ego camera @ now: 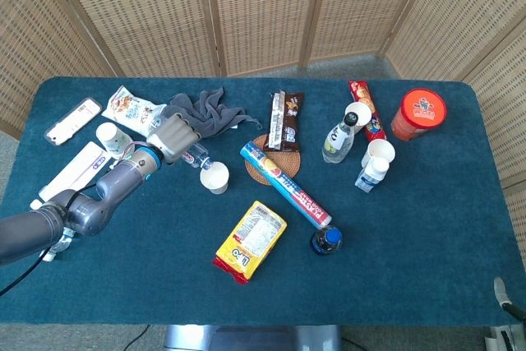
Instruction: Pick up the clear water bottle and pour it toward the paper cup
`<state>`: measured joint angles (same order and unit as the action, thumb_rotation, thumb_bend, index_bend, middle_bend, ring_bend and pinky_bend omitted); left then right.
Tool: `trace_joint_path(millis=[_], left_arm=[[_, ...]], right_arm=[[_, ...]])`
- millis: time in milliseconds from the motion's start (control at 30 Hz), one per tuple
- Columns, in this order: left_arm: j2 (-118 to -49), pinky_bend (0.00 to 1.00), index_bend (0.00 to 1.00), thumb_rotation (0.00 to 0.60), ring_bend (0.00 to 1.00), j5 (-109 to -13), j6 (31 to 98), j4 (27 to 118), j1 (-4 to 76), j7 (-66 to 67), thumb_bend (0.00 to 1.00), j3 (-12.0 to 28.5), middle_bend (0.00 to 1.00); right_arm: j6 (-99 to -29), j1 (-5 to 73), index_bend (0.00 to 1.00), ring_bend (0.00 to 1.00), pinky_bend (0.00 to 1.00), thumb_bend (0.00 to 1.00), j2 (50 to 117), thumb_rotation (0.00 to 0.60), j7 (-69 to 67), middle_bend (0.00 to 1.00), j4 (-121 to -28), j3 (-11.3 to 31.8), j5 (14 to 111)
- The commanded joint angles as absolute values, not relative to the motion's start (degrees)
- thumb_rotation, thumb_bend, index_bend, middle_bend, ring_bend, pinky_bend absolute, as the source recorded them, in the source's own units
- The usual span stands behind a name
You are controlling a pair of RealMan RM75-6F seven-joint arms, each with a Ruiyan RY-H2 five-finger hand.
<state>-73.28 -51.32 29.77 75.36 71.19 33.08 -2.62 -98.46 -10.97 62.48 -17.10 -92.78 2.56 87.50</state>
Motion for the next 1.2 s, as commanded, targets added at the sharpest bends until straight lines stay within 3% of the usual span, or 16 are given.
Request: trace_joint_path(millis=[33,600,1200], left_arm=[[-73.14,0.35,0.45,0.6,0.37,-51.0,30.14,75.52,71.54,33.86,0.56,-3.22,0.39],[-73.19,0.35,0.46,0.6,0.37,-48.1,31.36,76.28,73.43,37.2,0.56,-5.83,0.4],[-73.15,0.36,0.44,0.6,0.37,-44.27,36.67,80.33,67.31,26.13,0.56,-1.92,0.38]], right_arm=[[-98.42,-10.95,0.0,0.0,0.0,0.41,62.51,0.6,-17.14,0.05,-92.77,2.59,87.47],[-98.64,-10.99,0.0,0.0,0.0,0.41,62.51,0.6,-17.13,0.05,-92.77,2.68,87.83],[-98.63,-10.97,0.0,0.0,0.0,0.42,62.5,0.6,-17.4,0.05,-92.57,2.63,88.18]])
